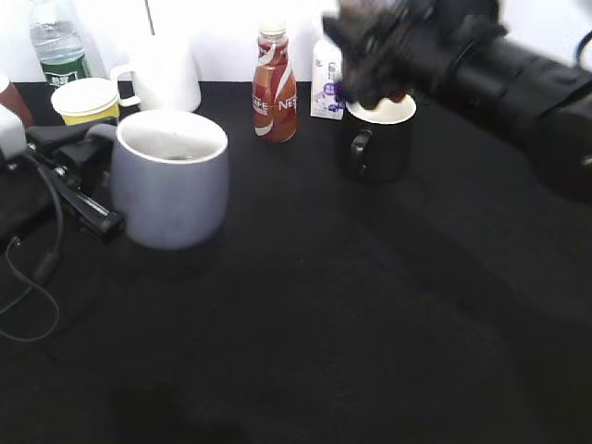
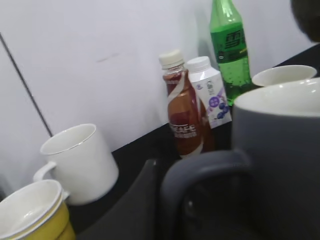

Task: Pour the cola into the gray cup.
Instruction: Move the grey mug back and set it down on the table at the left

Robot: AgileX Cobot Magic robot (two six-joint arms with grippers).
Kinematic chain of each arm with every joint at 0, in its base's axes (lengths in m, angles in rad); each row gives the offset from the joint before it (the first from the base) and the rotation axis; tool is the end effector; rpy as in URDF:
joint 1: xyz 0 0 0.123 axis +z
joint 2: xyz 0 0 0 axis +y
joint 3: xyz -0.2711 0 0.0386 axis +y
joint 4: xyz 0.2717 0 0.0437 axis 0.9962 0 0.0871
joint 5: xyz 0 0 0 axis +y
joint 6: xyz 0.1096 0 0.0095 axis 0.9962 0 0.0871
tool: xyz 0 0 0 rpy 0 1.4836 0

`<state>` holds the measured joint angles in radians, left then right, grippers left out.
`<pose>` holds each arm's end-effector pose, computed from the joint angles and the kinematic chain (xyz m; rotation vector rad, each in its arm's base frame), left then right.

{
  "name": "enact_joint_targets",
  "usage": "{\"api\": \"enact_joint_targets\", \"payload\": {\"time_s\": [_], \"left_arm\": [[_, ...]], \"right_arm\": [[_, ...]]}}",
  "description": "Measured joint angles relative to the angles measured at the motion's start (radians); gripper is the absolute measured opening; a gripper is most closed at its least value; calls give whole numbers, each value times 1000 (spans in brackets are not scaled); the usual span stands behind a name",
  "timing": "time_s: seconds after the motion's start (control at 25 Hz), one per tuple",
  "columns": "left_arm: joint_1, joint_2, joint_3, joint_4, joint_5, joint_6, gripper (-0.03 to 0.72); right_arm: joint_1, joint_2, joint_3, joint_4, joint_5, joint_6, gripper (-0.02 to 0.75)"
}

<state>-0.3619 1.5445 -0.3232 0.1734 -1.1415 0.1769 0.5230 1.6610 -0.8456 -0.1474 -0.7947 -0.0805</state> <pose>0.2503 -0.1132 0.1548 0.5903 1.4581 -0.2117 0.3322 0.2049 0.2283 -0.6051 1.3946 0.3507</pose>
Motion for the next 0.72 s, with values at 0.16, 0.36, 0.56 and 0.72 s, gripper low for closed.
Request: {"api": "enact_joint_targets", "payload": {"time_s": [0.16, 0.36, 0.56, 0.72], "left_arm": [[0, 31, -11, -117, -1, -2, 41], [0, 251, -212, -226, 3, -3, 41], [0, 489, -426, -303, 5, -3, 41], [1, 588, -535, -342, 2, -3, 41]], "right_arm": [[0, -75, 82, 171, -25, 66, 366], [-37, -242, 197, 389, -27, -35, 366], [-81, -282, 212, 411, -14, -56, 366], [-81, -282, 212, 414, -9, -70, 366]]}}
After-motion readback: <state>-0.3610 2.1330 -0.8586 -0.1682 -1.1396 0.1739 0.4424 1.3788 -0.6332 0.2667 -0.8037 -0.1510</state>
